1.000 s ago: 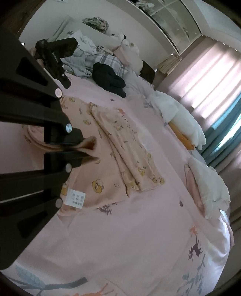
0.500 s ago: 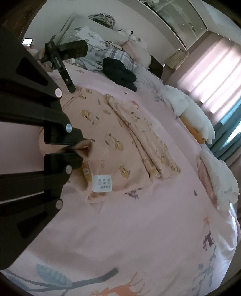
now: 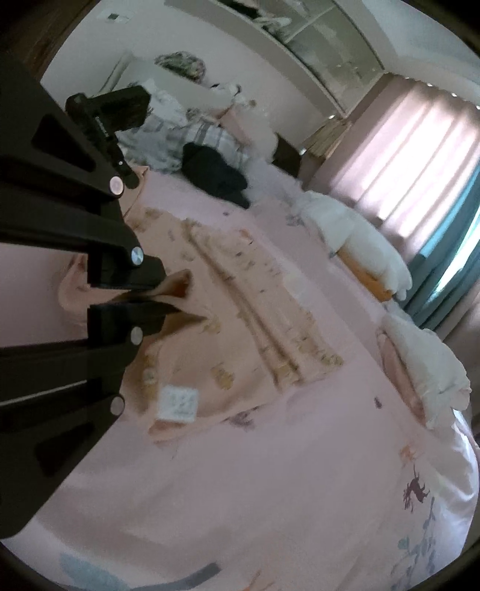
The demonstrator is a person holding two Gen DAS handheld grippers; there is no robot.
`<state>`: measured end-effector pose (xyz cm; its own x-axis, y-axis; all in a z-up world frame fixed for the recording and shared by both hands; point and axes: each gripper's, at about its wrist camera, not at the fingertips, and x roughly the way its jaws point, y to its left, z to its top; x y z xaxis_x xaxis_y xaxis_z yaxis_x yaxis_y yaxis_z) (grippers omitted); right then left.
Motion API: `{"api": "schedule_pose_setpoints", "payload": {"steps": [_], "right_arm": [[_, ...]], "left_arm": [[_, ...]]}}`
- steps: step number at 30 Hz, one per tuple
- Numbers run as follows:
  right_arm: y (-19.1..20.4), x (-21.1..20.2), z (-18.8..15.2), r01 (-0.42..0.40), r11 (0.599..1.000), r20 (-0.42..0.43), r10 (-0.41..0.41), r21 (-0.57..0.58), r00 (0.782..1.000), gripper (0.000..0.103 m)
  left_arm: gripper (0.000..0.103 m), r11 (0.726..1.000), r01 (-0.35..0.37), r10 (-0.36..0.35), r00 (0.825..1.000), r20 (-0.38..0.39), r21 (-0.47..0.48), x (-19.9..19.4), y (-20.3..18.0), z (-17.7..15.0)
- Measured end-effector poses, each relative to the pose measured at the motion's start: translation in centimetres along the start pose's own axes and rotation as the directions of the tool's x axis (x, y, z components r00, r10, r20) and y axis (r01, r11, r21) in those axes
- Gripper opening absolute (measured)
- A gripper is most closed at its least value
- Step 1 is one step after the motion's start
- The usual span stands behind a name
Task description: Fold small clothes
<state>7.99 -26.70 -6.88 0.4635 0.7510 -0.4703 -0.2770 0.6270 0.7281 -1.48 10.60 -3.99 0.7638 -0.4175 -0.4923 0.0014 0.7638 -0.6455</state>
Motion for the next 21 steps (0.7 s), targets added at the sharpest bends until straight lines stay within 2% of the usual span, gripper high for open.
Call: {"api": "schedule_pose_setpoints", "payload": {"steps": [2, 5, 8, 10, 12, 14, 18, 19, 21], "right_arm": [[0.5, 0.2, 0.9, -0.005, 1.000, 0.009, 0.005, 0.002, 1.000, 0.005], [0.9, 0.8, 2.4, 0.033, 0.999, 0.025, -0.033, -0.001, 0.999, 0.005], [0.3, 1.3, 4.5, -0.001, 0.998, 0.047, -0.002, 0.064, 0.999, 0.005], [0.0, 1.9, 6.2, -0.007, 0.994, 0.065, 0.000, 0.109, 0.998, 0.005], [-0.2, 2.4, 7.6, -0.015, 0.989, 0.071, 0.005, 0.144, 0.997, 0.005], [-0.5, 3.2, 9.3, -0.017, 0.985, 0.077, 0.003, 0.173, 0.997, 0.005], [-0.9, 5.6, 12.4, 0.034, 0.974, 0.060, -0.048, 0.224, 0.997, 0.005], [-0.9, 6.6, 13.4, 0.041, 0.972, 0.051, -0.054, 0.230, 0.997, 0.005], [-0.9, 8.2, 15.0, 0.072, 0.973, 0.043, -0.083, 0.221, 0.996, 0.005]], "left_arm": [[0.000, 0.998, 0.030, -0.028, 0.999, 0.036, -0.051, -0.1, 0.6, 1.3], [0.000, 0.994, 0.042, -0.032, 0.994, 0.100, -0.103, -0.4, 1.4, 2.9], [0.000, 0.989, 0.056, -0.033, 0.985, 0.169, -0.136, -0.6, 1.8, 4.8], [0.000, 0.988, 0.037, -0.005, 0.978, 0.211, -0.150, -0.5, 1.9, 6.3], [0.000, 0.987, 0.036, 0.001, 0.972, 0.233, -0.155, -0.1, 2.0, 7.5], [0.000, 0.986, 0.004, 0.042, 0.963, 0.266, -0.169, 0.8, 2.3, 9.3], [0.000, 0.979, 0.014, 0.042, 0.961, 0.273, -0.202, 2.4, 3.8, 11.7], [0.000, 0.979, -0.006, 0.062, 0.960, 0.274, -0.202, 3.3, 4.1, 12.6], [0.000, 0.973, -0.097, 0.152, 0.952, 0.267, -0.207, 4.9, 4.9, 13.6]]}}
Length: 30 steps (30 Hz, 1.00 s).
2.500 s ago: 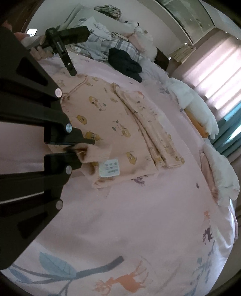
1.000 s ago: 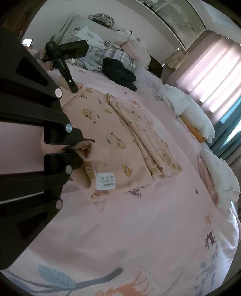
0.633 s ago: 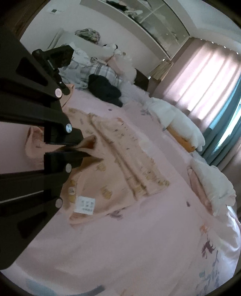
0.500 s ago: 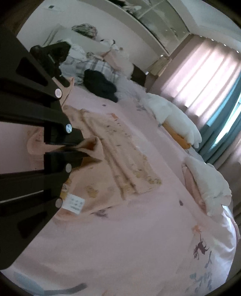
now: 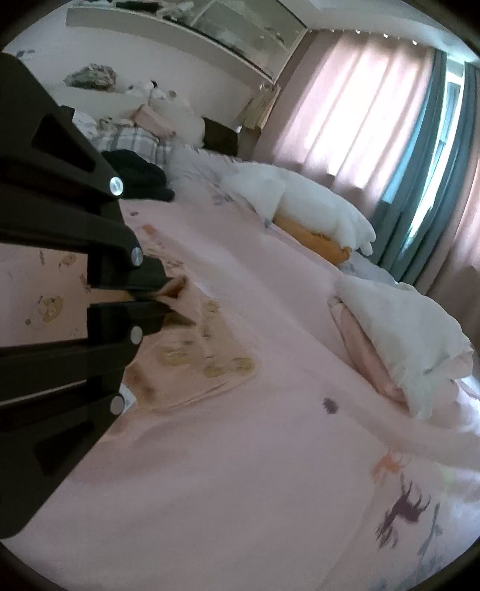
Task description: Fold small clothes
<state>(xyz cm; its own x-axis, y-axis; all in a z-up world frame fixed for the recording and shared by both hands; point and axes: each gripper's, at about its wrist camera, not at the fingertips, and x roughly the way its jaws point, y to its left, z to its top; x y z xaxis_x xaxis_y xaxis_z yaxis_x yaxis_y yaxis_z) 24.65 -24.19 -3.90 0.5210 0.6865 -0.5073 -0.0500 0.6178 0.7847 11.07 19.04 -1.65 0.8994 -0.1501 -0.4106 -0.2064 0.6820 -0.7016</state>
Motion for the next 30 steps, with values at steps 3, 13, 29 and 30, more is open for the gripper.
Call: {"api": "schedule_pose_setpoints", "payload": {"steps": [3, 13, 29, 30], "right_arm": [[0.2, 3.5, 1.9, 0.080, 0.997, -0.041, -0.080, -0.016, 0.996, 0.005], [-2.5, 12.2, 5.1, 0.348, 0.935, -0.158, -0.356, -0.073, 0.921, 0.007], [3.9, 6.3, 0.8, 0.218, 0.880, -0.155, -0.307, -0.421, 0.939, 0.049], [3.6, 7.0, -0.2, 0.220, 0.866, -0.175, -0.326, -0.449, 0.929, 0.045]], "left_arm": [[0.000, 0.999, -0.024, 0.022, 0.998, -0.055, -0.039, 4.2, 1.5, 1.1], [0.001, 0.965, -0.262, 0.262, 0.954, -0.142, 0.024, 10.6, 4.4, 0.8], [0.076, 0.933, -0.290, 0.331, 0.923, -0.194, 0.212, 0.6, 0.2, -3.8], [0.076, 0.915, -0.318, 0.369, 0.908, -0.200, 0.248, 0.7, 0.3, -4.6]]}}
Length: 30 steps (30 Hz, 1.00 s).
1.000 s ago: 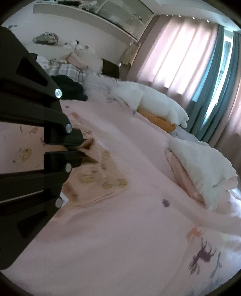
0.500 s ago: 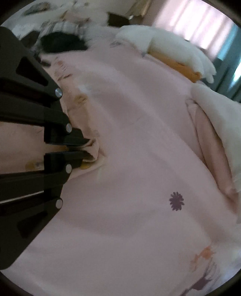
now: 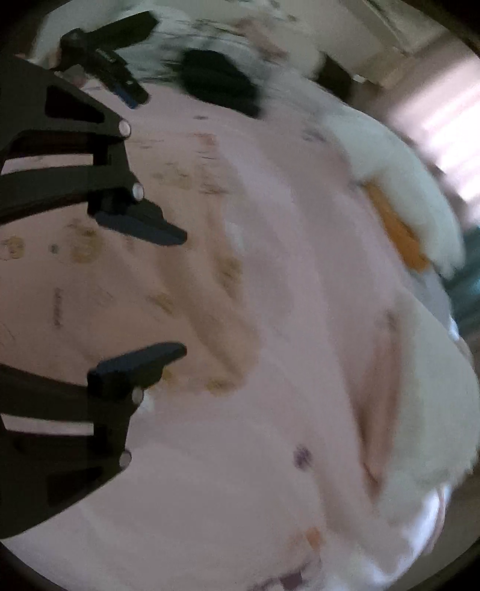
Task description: Fold small clothes
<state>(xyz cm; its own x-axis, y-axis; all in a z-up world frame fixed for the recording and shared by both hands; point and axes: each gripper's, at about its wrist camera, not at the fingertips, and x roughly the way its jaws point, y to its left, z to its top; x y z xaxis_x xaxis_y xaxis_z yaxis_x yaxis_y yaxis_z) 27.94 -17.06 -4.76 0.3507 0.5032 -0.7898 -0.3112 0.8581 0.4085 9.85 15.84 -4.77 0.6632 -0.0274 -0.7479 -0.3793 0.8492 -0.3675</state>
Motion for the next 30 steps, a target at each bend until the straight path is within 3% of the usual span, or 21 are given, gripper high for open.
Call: {"api": "schedule_pose_setpoints", "payload": {"steps": [2, 4, 6, 7, 10, 12, 14, 15, 16, 17, 18, 19, 20, 22, 26, 28, 30], "right_arm": [[0.3, 0.9, -2.2, 0.050, 0.999, -0.029, -0.050, -0.015, 0.998, 0.048], [0.2, 1.5, -4.1, 0.087, 0.995, -0.055, -0.089, -0.040, 0.995, 0.044], [-0.5, 0.9, -5.7, 0.170, 0.983, -0.039, -0.173, -0.071, 0.984, 0.035], [-0.7, 0.5, -6.3, 0.201, 0.975, -0.029, -0.205, -0.091, 0.978, 0.033], [-1.2, -0.9, -8.6, 0.281, 0.946, -0.035, -0.290, -0.164, 0.956, 0.033], [-1.3, -2.2, -10.3, 0.362, 0.903, -0.028, -0.378, -0.231, 0.925, 0.035], [-1.5, -3.9, -11.4, 0.423, 0.878, -0.030, -0.440, -0.223, 0.898, 0.038], [-1.8, -4.9, -11.8, 0.434, 0.879, -0.034, -0.449, -0.198, 0.893, 0.039], [-2.3, -6.4, -12.3, 0.422, 0.893, -0.039, -0.432, -0.157, 0.901, 0.046], [-2.9, -8.0, -12.7, 0.380, 0.921, -0.041, -0.385, -0.090, 0.922, 0.053], [-3.4, -9.5, -13.2, 0.311, 0.950, -0.031, -0.312, -0.017, 0.950, 0.070], [-3.8, -10.4, -13.6, 0.240, 0.970, -0.012, -0.240, 0.040, 0.971, 0.086], [-4.4, -11.4, -14.2, 0.120, 0.985, 0.028, -0.124, 0.124, 0.992, 0.089], [-5.4, -11.7, -15.2, -0.045, 0.972, 0.070, 0.030, 0.229, 0.997, 0.089], [-5.8, -9.2, -16.7, -0.162, 0.928, 0.069, 0.147, 0.337, 0.987, 0.090], [-5.2, -7.3, -17.4, -0.182, 0.910, 0.052, 0.175, 0.372, 0.983, 0.089], [-5.2, -5.9, -18.4, -0.217, 0.890, 0.066, 0.208, 0.401, 0.976, 0.089]], "left_arm": [[0.076, 0.990, -0.118, 0.119, 0.993, -0.010, 0.071, 0.8, -0.2, -1.5], [0.079, 0.958, -0.231, 0.234, 0.972, 0.003, 0.168, 2.1, 0.0, -3.1], [0.080, 0.939, -0.261, 0.249, 0.965, 0.082, 0.225, 1.2, -0.2, -4.3], [0.080, 0.934, -0.275, 0.262, 0.961, 0.085, 0.230, 0.9, -0.4, -4.6], [0.080, 0.929, -0.309, 0.311, 0.950, 0.022, 0.206, 0.0, 0.0, -4.9], [0.080, 0.929, -0.327, 0.330, 0.944, 0.014, 0.170, -0.9, 0.7, -4.6], [0.079, 0.914, -0.396, 0.400, 0.916, -0.031, 0.091, -3.1, 1.9, -5.0], [0.079, 0.928, -0.367, 0.370, 0.928, -0.043, 0.062, -4.2, 2.2, -5.4], [0.079, 0.974, -0.227, 0.226, 0.973, -0.055, -0.002, -6.1, 2.6, -6.2], [0.079, 0.990, -0.136, 0.134, 0.989, -0.056, -0.038, -6.9, 2.6, -6.7], [0.079, 0.996, -0.014, 0.008, 0.998, -0.066, -0.087, -7.8, 2.6, -7.5], [0.079, 0.986, 0.098, -0.110, 0.990, -0.085, -0.132, -8.1, 2.3, -8.3], [0.079, 0.970, 0.178, -0.196, 0.975, -0.100, -0.167, -8.0, 2.0, -9.0], [0.079, 0.943, 0.271, -0.297, 0.947, -0.121, -0.193, -6.9, 0.9, -10.1], [0.079, 0.938, 0.251, -0.290, 0.946, -0.146, -0.238, -3.6, -0.3, -11.3], [0.079, 0.953, 0.226, -0.244, 0.967, -0.070, -0.202, -3.5, -1.0, -11.4], [0.080, 0.978, 0.157, -0.168, 0.983, -0.073, -0.139, -3.4, -2.4, -11.2]]}}
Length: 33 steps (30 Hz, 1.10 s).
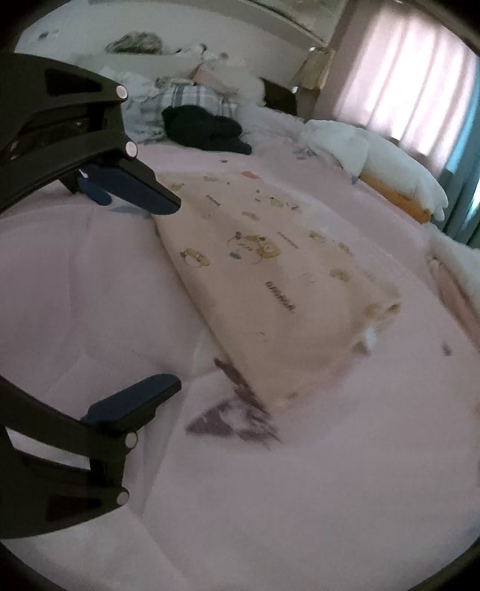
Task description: Fold small clothes
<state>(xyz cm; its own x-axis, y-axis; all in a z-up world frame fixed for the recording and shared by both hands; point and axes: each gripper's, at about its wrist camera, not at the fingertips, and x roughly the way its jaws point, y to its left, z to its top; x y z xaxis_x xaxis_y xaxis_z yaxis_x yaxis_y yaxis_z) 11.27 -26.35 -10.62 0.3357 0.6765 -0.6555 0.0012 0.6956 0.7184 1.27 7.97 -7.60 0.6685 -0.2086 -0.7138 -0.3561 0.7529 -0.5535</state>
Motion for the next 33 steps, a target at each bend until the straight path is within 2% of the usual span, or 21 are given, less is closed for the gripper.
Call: {"api": "schedule_pose_setpoints", "payload": {"steps": [2, 5, 9, 10, 13, 15, 19, 21, 23, 25, 26, 27, 28, 29, 30, 31, 33], "right_arm": [[0.3, 0.2, -0.4, -0.027, 0.999, 0.058, 0.029, -0.026, 0.998, 0.090], [1.3, 1.2, 0.1, -0.036, 0.998, 0.085, 0.041, -0.052, 0.996, 0.090], [1.9, 2.0, 1.7, -0.059, 0.998, 0.108, 0.060, -0.017, 0.992, 0.093], [1.9, 2.1, 2.0, -0.065, 0.998, 0.116, 0.065, -0.005, 0.991, 0.093], [2.0, 2.6, 2.6, -0.086, 0.996, 0.139, 0.081, 0.025, 0.987, 0.093], [2.1, 2.7, 2.8, -0.087, 0.996, 0.152, 0.081, 0.032, 0.985, 0.094], [2.9, 3.6, 3.2, -0.078, 0.997, 0.170, 0.075, 0.006, 0.983, 0.094], [3.2, 4.1, 3.5, -0.075, 0.997, 0.178, 0.075, -0.004, 0.981, 0.093], [3.3, 4.6, 4.1, -0.092, 0.996, 0.182, 0.091, 0.000, 0.979, 0.089], [3.2, 5.1, 4.8, -0.113, 0.993, 0.190, 0.106, 0.024, 0.976, 0.080], [3.0, 5.3, 5.2, -0.122, 0.992, 0.195, 0.113, 0.036, 0.974, 0.076], [2.8, 5.6, 5.6, -0.123, 0.991, 0.197, 0.112, 0.044, 0.974, 0.064], [2.6, 6.1, 6.1, -0.106, 0.993, 0.201, 0.093, 0.057, 0.975, 0.050], [2.4, 6.5, 6.3, -0.096, 0.994, 0.205, 0.082, 0.058, 0.975, 0.042], [2.2, 7.0, 6.5, -0.070, 0.996, 0.210, 0.058, 0.049, 0.976, 0.021], [1.8, 7.5, 6.6, -0.045, 0.998, 0.216, 0.036, 0.036, 0.976, 0.009], [1.1, 7.7, 6.6, -0.075, 0.997, 0.230, 0.065, 0.037, 0.971, 0.008]], "left_arm": [[0.083, 0.996, -0.052, 0.052, 0.999, 0.001, 0.068, 1.1, -1.1, 0.4], [0.085, 0.997, -0.049, 0.048, 0.999, 0.015, 0.067, 1.6, -1.1, 0.8], [0.086, 0.998, 0.056, -0.055, 0.998, 0.032, -0.036, 2.4, -0.1, 2.2], [0.086, 0.991, 0.108, -0.106, 0.994, 0.026, -0.078, 2.5, 0.5, 2.8], [0.086, 0.963, 0.223, -0.225, 0.974, 0.004, -0.150, 2.9, 1.8, 3.7], [0.086, 0.945, 0.263, -0.268, 0.964, 0.003, -0.194, 3.8, 1.8, 4.5], [0.086, 0.901, 0.320, -0.327, 0.945, 0.025, -0.293, 4.7, 2.3, 6.0], [0.086, 0.878, 0.337, -0.339, 0.939, 0.056, -0.340, 5.0, 2.7, 6.6], [0.086, 0.843, 0.370, -0.355, 0.928, 0.112, -0.391, 5.0, 3.4, 7.1], [0.085, 0.832, 0.357, -0.329, 0.934, 0.140, -0.423, 5.4, 3.6, 7.7], [0.083, 0.839, 0.342, -0.309, 0.940, 0.145, -0.424, 5.6, 3.4, 8.0], [0.080, 0.854, 0.312, -0.277, 0.950, 0.145, -0.417, 5.8, 3.1, 8.3], [0.068, 0.878, 0.261, -0.223, 0.965, 0.138, -0.401, 6.1, 2.6, 8.6], [0.050, 0.900, 0.208, -0.172, 0.977, 0.128, -0.383, 6.2, 2.5, 8.7], [0.032, 0.928, 0.139, -0.101, 0.987, 0.124, -0.344, 6.7, 2.1, 8.7], [0.027, 0.944, 0.113, -0.078, 0.989, 0.126, -0.310, 7.4, 1.9, 8.6], [0.024, 0.950, 0.122, -0.083, 0.986, 0.142, -0.287, 7.5, 2.1, 8.6]]}}
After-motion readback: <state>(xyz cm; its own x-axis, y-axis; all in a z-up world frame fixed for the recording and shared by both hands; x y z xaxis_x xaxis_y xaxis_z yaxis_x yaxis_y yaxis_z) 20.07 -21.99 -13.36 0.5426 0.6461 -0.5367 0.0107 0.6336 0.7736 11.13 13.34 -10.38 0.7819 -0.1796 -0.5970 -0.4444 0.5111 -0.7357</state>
